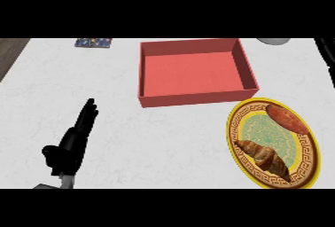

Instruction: Pick the sweet potato from the plate and place it in the cardboard box

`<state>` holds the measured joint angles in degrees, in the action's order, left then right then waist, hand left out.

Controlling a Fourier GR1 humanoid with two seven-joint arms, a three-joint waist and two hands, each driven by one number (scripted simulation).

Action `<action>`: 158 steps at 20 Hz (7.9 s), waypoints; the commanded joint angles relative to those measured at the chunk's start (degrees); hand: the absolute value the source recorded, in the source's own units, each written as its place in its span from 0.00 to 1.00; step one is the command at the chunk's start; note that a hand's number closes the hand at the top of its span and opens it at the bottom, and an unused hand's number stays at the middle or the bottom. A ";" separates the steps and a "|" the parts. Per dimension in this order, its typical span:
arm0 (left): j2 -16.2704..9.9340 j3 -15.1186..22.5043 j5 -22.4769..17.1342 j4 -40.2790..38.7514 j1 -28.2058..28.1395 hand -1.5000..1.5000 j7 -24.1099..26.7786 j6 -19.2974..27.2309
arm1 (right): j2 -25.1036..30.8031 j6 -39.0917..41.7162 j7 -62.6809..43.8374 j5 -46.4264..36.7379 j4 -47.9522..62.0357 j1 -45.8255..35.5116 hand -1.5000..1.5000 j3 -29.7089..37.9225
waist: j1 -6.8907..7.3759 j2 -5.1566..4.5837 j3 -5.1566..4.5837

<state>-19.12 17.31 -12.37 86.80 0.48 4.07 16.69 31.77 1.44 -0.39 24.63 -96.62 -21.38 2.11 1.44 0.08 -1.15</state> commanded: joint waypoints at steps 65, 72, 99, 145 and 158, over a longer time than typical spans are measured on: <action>-13.48 -14.36 10.76 -14.78 7.30 0.50 -6.28 -1.21 | 16.35 8.19 74.50 -84.91 44.30 -28.89 0.00 -53.89 | -0.97 0.03 1.09; -12.95 -14.72 11.74 -10.04 3.64 0.50 -6.97 -1.93 | 17.70 -1.06 67.66 -91.37 44.25 -22.35 0.00 -55.72 | -0.84 -0.05 1.17; -10.23 -19.42 14.60 -13.66 1.85 0.50 -8.01 -1.55 | 6.09 -5.04 32.32 -75.77 57.28 -12.49 1.00 -22.93 | -10.06 2.18 1.50; -7.65 -18.23 18.00 -11.35 10.68 0.50 -9.76 -6.58 | -25.09 -25.36 -39.56 -78.32 67.84 -51.60 1.00 2.41 | 1.34 -1.19 1.14; -6.63 -18.50 18.68 -10.98 10.14 0.50 -9.61 -6.76 | -24.34 -36.37 -27.53 -70.48 79.01 -50.95 0.00 12.79 | 2.49 -1.70 1.22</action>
<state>-25.72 -0.85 6.55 75.46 9.51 -4.02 10.45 7.44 -33.02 -33.09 -47.80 -19.61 -72.28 12.88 4.00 -1.70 0.04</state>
